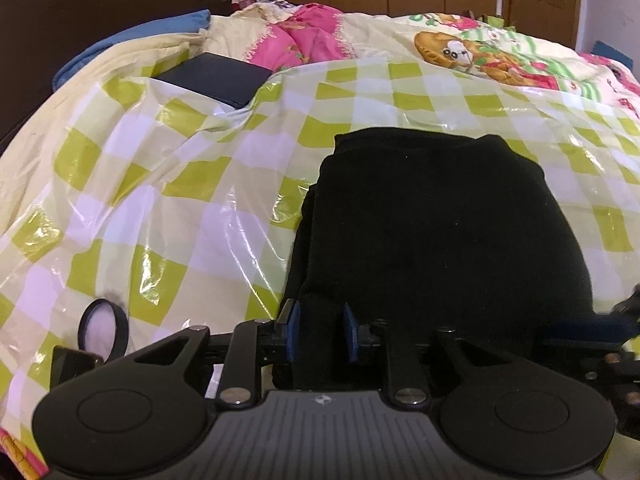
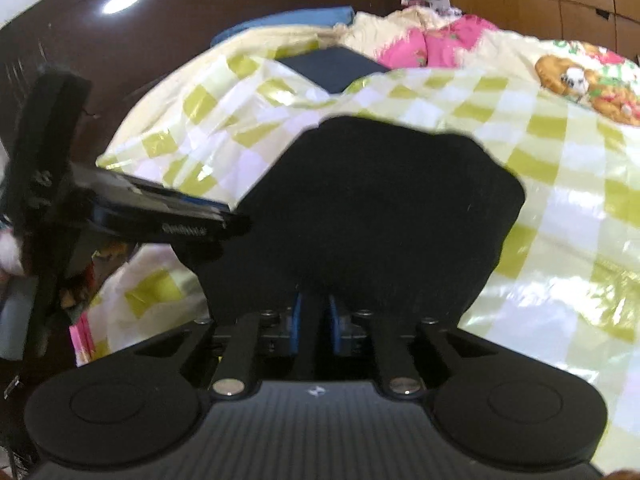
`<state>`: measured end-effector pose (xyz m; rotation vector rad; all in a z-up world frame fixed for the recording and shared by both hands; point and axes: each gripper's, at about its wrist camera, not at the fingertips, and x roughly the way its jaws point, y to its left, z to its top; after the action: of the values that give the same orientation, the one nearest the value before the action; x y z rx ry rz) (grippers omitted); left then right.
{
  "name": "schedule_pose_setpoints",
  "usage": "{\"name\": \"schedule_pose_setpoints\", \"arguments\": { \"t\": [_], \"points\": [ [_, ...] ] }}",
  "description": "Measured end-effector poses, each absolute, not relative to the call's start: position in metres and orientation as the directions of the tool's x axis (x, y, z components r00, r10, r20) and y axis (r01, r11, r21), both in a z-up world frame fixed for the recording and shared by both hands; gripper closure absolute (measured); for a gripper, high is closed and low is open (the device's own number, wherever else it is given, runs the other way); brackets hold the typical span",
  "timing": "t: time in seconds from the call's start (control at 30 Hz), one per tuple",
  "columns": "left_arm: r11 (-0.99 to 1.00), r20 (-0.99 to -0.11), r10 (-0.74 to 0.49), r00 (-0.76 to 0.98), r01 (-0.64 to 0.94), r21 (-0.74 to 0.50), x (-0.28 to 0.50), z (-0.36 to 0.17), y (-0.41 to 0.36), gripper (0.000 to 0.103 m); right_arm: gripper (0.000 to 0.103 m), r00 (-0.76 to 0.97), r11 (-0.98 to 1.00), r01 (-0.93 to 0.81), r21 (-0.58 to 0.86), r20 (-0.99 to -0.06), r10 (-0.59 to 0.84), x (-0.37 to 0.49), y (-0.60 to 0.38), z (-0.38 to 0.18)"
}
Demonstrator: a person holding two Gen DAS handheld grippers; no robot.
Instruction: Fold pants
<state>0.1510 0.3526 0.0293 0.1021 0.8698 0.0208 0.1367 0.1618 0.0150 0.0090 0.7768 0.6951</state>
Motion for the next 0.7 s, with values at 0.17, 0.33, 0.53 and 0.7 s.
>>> {"name": "schedule_pose_setpoints", "arguments": {
  "t": [0.17,0.33,0.53,0.7],
  "points": [
    [0.997,-0.761,0.069,0.646,-0.011,0.081,0.137,0.038,0.35,0.062,0.08,0.518,0.78,-0.558,0.284,-0.615,0.594,0.121,0.147,0.03],
    [0.996,-0.751,0.07,0.656,-0.011,0.084,0.114,0.049,0.337,0.056,0.08,0.529,0.793,-0.529,0.303,-0.613,0.587,0.115,0.141,0.036],
    [0.995,-0.749,0.076,0.658,-0.005,0.097,0.087,0.053,0.317,0.051,0.078,0.523,0.813,-0.464,0.351,-0.632,0.572,0.105,0.127,0.036],
    [0.998,-0.753,0.057,0.655,-0.016,0.062,0.069,0.055,0.306,0.042,0.078,0.53,0.82,-0.446,0.36,-0.632,0.566,0.093,0.12,0.039]
  ]
}}
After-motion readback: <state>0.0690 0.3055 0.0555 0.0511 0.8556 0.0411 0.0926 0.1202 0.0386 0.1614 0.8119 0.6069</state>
